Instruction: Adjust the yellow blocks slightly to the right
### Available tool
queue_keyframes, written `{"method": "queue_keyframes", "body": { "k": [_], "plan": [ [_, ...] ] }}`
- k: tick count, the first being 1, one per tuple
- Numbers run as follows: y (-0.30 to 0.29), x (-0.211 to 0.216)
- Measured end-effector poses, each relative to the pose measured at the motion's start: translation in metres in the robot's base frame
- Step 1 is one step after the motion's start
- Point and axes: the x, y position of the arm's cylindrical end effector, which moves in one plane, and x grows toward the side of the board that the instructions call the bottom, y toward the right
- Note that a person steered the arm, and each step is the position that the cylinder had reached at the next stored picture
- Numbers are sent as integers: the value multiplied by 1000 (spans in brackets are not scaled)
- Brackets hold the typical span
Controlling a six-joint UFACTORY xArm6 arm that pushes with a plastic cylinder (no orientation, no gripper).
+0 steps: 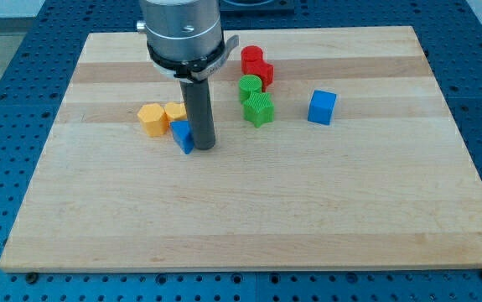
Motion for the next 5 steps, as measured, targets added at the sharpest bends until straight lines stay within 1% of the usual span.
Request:
{"method": "queue_keyframes", "body": {
  "k": [1,2,3,4,5],
  "plan": [
    [2,32],
    [-27,54],
    [-83,51],
    [-96,28],
    [-95,3]
  ]
}}
